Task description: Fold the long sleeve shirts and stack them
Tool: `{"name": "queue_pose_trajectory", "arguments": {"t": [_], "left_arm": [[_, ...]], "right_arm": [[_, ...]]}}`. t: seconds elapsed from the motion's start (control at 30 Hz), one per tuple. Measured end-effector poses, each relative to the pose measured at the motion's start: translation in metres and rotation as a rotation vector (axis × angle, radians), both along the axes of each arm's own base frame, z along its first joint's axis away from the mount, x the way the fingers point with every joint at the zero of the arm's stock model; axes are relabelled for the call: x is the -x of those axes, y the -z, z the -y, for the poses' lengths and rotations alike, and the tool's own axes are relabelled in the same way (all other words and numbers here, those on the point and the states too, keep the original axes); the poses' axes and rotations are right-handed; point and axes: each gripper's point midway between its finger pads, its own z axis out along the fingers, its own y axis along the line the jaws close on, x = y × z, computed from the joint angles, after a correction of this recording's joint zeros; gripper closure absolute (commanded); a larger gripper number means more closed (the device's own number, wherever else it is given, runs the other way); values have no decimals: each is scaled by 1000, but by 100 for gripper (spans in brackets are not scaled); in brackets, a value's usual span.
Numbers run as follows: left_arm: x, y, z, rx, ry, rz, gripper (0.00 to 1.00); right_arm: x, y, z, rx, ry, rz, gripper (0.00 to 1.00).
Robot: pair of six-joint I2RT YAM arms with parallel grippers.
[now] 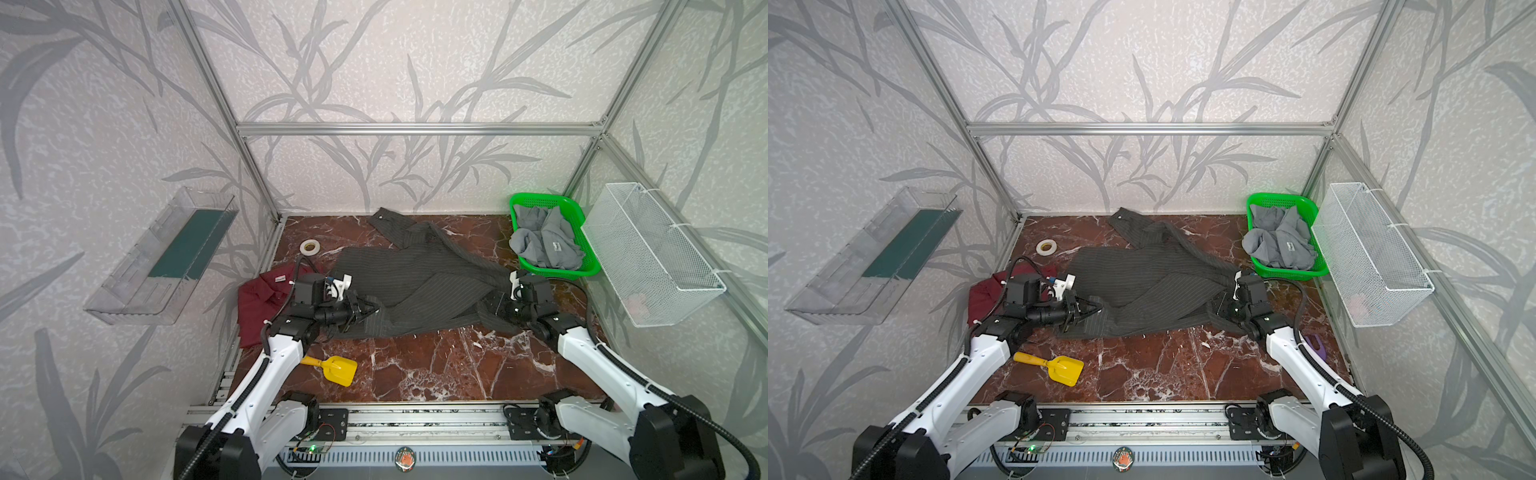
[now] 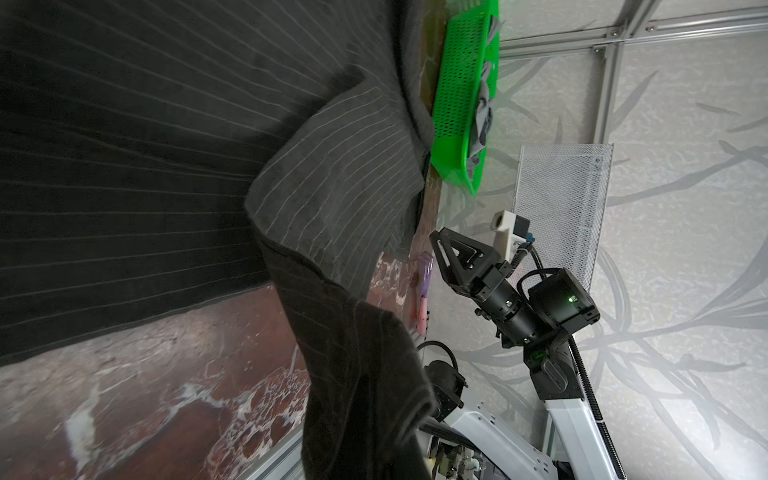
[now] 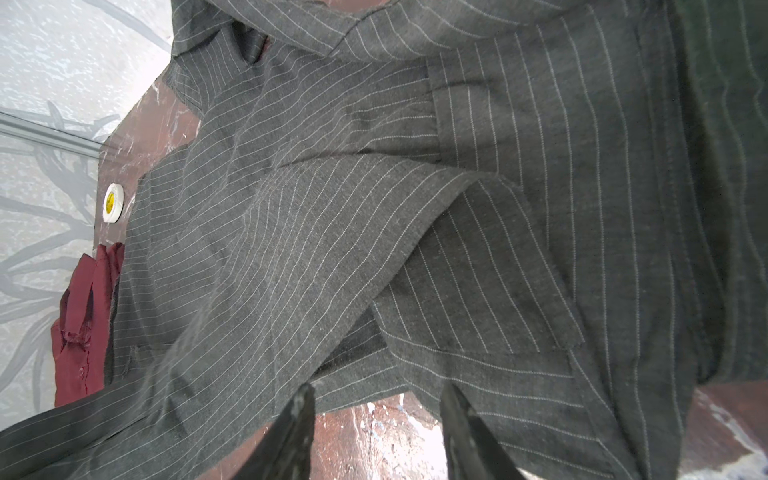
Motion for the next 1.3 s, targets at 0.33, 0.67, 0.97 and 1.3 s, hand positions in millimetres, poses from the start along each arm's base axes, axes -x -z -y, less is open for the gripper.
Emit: {"name": "queue_pose_trajectory", "arguments": {"t": [0.33, 0.67, 0.97, 1.3], "left_arm": [[-9, -5, -21, -209, 56, 47, 100], [-31, -37, -49, -396, -68, 269, 100], [-82, -3, -51, -388, -83, 231, 100], [-74, 32, -51, -377, -45, 81, 99]], "right_arm": [[2, 0, -6, 0, -20, 0, 51], [3, 6, -10, -1, -34, -6, 52], [4, 6, -13, -1, -44, -4, 52], [5, 9, -11, 9, -36, -9, 52]]}}
